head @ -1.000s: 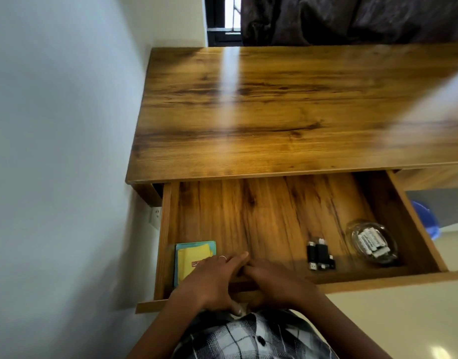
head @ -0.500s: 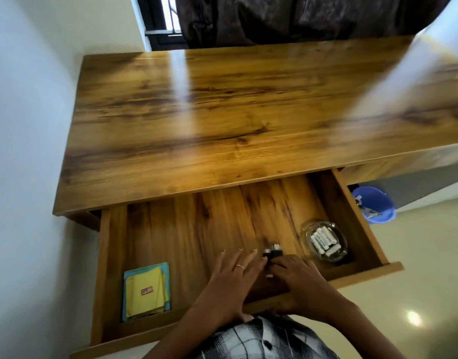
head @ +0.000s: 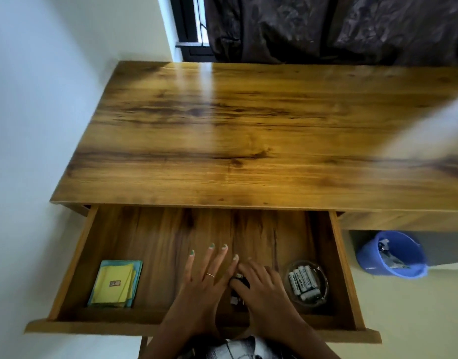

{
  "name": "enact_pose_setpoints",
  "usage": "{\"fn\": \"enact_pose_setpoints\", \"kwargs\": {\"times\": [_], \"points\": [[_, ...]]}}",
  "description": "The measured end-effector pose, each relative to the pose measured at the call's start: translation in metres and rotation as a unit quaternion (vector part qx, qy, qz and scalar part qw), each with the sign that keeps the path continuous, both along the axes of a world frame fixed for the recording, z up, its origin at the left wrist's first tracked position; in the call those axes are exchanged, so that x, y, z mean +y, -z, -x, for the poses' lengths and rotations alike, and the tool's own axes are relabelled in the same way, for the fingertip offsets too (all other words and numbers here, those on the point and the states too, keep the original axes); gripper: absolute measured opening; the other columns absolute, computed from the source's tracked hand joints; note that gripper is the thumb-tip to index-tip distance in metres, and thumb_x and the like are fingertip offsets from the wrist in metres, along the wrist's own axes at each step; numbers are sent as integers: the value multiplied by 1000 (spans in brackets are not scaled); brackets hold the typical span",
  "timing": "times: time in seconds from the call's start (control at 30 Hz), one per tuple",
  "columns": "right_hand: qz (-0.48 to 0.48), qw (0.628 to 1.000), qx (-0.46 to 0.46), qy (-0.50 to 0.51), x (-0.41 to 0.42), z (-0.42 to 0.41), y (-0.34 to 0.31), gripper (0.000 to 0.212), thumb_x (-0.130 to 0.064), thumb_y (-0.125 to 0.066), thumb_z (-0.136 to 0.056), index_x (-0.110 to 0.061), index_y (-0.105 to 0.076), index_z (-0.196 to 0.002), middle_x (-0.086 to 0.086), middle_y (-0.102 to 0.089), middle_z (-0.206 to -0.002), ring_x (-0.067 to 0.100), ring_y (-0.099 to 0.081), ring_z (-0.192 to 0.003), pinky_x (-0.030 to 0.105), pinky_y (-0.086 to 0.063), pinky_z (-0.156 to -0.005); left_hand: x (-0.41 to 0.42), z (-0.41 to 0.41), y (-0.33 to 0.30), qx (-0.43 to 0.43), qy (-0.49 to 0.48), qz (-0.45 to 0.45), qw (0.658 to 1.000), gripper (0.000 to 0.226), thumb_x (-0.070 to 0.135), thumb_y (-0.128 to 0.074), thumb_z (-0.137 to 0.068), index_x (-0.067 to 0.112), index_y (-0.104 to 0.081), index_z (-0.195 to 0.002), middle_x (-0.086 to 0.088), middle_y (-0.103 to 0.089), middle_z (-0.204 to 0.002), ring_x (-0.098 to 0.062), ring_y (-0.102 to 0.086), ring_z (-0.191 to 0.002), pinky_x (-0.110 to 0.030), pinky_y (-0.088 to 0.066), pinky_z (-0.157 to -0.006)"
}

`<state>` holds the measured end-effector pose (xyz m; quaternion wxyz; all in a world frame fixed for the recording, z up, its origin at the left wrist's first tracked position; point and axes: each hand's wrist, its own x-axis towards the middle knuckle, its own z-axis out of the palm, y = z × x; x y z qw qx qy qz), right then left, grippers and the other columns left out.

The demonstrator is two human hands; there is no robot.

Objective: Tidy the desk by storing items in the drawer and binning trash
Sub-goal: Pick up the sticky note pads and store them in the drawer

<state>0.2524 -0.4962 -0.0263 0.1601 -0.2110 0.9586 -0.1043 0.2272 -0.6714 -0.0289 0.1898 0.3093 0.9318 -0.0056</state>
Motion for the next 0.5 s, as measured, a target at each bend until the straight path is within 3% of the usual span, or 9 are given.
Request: {"fn": "enact_pose_setpoints", "kwargs": {"times": [0.1,0.17,0.23,0.37,0.5], "points": [[-22,999,42,-23,2,13,-1,103,-90,-52,-31,-28,-52,-114,7,-53,-132,33,-49,-124,54,-44,-95,1,3,-9,13,-34,6,999,141,94,-42,-34,12,-25,-148,-18,-28,-152,-39,-23,-139,-60,-14,-106],[-25,998,55,-27,3,20,-2,112,-91,-52,-30,-27,-48,-122,11,-39,-144,36,-35,-133,58,-27,-105,1,8,-13,30,-42,2,999,141,93,-42,-36,9,-26,-147,-20,-26,-152,-40,-21,-139,-60,-14,-106],[-24,998,60,-18,5,29,-6,120,-91,-51,-30,-26,-43,-131,12,-28,-150,38,-23,-137,57,-17,-104,2,15,-17,48,-53,-7,997,141,93,-43,-38,8,-24,-148,-20,-23,-153,-40,-19,-140,-59,-11,-108],[-27,996,80,31,5,47,-14,131,-92,-50,-33,-21,-33,-142,15,-24,-152,39,-17,-139,57,-16,-104,0,35,-16,48,-73,-9,996,142,98,-38,-41,6,-24,-148,-19,-16,-156,-38,-13,-143,-57,-5,-110],[-29,992,91,87,9,67,-15,134,-95,-45,-35,-17,-33,-143,16,-25,-151,37,-17,-139,54,-10,-108,1,61,-14,77,-75,-17,994,137,98,-34,-46,4,-32,-145,-17,-21,-155,-34,-15,-143,-54,-2,-113]]}}
